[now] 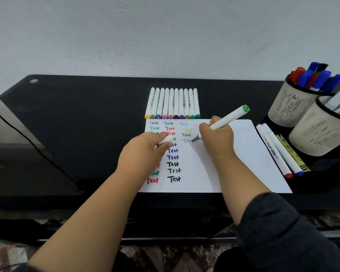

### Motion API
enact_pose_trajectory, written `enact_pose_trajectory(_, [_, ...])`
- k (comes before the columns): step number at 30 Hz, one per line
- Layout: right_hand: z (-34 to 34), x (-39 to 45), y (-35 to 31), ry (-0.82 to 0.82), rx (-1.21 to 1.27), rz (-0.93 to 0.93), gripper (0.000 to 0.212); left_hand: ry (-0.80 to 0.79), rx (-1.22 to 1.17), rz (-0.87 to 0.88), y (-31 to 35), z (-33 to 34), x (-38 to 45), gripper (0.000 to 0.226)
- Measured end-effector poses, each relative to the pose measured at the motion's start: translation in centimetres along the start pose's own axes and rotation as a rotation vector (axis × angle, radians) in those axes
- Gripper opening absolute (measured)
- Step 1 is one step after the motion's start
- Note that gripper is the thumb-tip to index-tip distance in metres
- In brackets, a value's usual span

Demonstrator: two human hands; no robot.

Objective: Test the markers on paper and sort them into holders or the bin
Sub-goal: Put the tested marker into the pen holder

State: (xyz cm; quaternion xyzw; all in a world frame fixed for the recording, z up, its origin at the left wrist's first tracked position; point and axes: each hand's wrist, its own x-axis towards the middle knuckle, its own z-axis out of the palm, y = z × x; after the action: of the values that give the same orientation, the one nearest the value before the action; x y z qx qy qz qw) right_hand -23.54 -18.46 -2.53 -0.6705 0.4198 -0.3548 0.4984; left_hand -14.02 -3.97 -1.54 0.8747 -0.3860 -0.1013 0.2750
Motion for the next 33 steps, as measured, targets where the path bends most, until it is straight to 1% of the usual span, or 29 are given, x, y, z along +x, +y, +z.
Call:
enact_pose_trajectory(2, [-0.2,0.1,-0.2,0.026,0.065,0.034,0.035,-0.011,-0.016,-0.003,0.1,0.0,0.0,0.043])
enact_pose_trajectory(4, [-0.4,0.1,-0.5,0.02,0.184,0.072,0.035,-0.027,-0.073,-0.009,0.2,-0.1,-0.3,0.043])
enact_pose_trajectory(7, [-0.6,-0.4,-1.4,-0.068,0.367,0.103,0.035,-0.067,-0.224,-0.031,0.4,-0.3,-0.7,0.041])
enact_pose_trajectory(9, [-0.8,-0.9,-2.2,-0.131,0.447,0.081,0.038,-0.084,-0.306,-0.047,0.6,-0.4,-0.8,0.039])
enact_pose_trajectory(15, [-1.0,-2.2,-2.9,-0.188,0.455,0.072,0.039,-0.08,-0.476,-0.019,0.9,-0.1,-1.4,0.033])
enact_pose_trajectory(19, [-0.9,-2.8,-3.0,-0.243,0.447,0.073,0.041,-0.082,-0.485,0.029,1.2,-0.2,-1.7,0.028])
enact_pose_trajectory(23, [-0.4,-3.5,-3.1,-0.3,0.404,0.082,0.039,-0.065,-0.455,0.071,1.4,-0.3,-1.9,0.032])
enact_pose_trajectory(25, [-0.3,-3.6,-3.2,-0.305,0.408,0.094,0.037,-0.034,-0.427,0.077,1.3,-0.2,-1.8,0.029])
enact_pose_trajectory(30, [0.1,-3.8,-3.4,-0.306,0.427,0.172,0.038,0.091,-0.271,0.136,1.3,0.1,-1.7,0.034])
enact_pose_trajectory(33, [-0.3,-3.8,-3.5,-0.377,0.437,0.191,0.027,0.149,-0.277,0.111,1.0,0.1,-1.6,0.035])
